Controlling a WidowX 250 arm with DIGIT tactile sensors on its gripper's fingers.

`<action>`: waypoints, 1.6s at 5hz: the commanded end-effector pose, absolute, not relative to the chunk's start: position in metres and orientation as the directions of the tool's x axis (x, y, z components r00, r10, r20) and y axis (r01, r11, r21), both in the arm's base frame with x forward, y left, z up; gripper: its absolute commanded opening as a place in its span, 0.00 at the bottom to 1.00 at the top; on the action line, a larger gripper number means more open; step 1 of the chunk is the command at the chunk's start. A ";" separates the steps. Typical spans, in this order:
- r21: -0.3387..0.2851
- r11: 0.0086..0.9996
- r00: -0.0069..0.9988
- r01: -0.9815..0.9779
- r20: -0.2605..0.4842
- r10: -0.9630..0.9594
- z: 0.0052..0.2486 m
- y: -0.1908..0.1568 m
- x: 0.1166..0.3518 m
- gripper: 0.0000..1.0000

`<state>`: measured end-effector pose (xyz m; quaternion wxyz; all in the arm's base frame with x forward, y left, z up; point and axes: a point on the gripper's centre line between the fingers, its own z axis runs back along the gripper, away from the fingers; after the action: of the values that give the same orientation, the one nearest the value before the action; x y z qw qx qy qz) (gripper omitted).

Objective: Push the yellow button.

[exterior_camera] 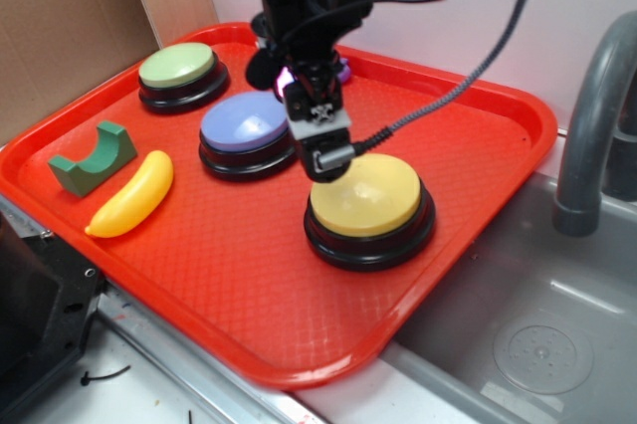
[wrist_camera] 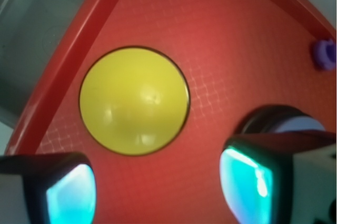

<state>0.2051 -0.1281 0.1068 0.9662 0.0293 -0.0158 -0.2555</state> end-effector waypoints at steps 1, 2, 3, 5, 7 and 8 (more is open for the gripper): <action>-0.032 0.858 0.855 0.513 -0.071 -0.514 0.061 -0.161 0.219 1.00; -0.017 0.868 0.867 0.497 -0.040 -0.497 0.066 -0.164 0.220 1.00; 0.009 0.868 0.868 0.497 -0.033 -0.496 0.072 -0.160 0.220 1.00; 0.065 0.897 0.895 0.437 0.071 -0.441 0.153 -0.141 0.205 1.00; 0.017 0.947 0.944 0.321 0.071 -0.321 0.179 -0.122 0.188 1.00; 0.020 0.957 0.955 0.288 0.062 -0.289 0.188 -0.118 0.183 1.00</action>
<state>0.1793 -0.1111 0.1690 0.9881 0.0197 0.0028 -0.1527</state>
